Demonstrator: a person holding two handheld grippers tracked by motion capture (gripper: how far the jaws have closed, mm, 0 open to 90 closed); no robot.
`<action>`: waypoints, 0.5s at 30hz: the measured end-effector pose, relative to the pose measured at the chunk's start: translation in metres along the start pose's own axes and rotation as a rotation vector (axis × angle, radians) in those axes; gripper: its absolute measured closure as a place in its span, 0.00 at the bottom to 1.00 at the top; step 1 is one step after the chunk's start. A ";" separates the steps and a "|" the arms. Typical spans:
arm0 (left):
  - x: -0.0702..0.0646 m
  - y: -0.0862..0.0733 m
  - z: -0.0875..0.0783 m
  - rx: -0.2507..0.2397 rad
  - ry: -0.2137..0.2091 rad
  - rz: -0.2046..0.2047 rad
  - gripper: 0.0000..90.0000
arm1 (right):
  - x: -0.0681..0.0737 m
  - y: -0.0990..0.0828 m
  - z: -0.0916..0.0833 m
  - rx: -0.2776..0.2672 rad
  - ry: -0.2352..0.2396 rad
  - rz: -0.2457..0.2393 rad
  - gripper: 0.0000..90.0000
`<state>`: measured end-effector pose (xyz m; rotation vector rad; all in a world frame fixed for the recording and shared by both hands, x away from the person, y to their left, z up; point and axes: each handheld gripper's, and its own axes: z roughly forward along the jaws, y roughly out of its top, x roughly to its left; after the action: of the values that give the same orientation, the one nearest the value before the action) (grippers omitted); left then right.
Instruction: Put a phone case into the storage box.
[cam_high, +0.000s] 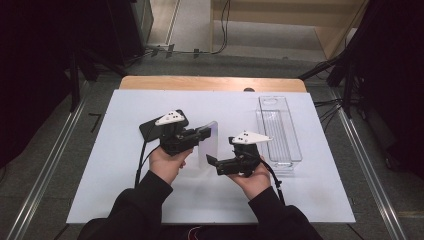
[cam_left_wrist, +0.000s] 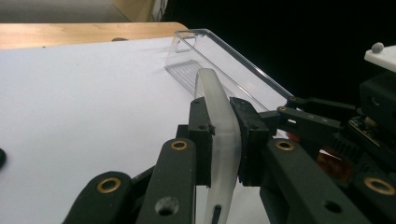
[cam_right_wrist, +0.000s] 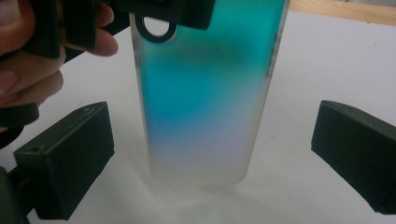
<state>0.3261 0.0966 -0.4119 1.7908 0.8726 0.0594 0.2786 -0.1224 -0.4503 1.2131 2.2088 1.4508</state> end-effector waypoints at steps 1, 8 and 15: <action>-0.001 -0.001 0.001 -0.001 -0.003 -0.005 0.89 | 0.000 0.001 0.000 -0.003 0.000 0.001 0.00; -0.006 -0.004 0.003 0.001 -0.010 -0.022 0.89 | 0.001 0.008 0.003 0.006 -0.013 0.018 0.00; -0.012 -0.007 0.004 0.003 -0.018 -0.026 0.89 | 0.006 0.014 0.010 0.015 -0.015 0.010 0.00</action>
<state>0.3157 0.0879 -0.4148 1.7802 0.8829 0.0251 0.2879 -0.1086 -0.4417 1.2373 2.2116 1.4264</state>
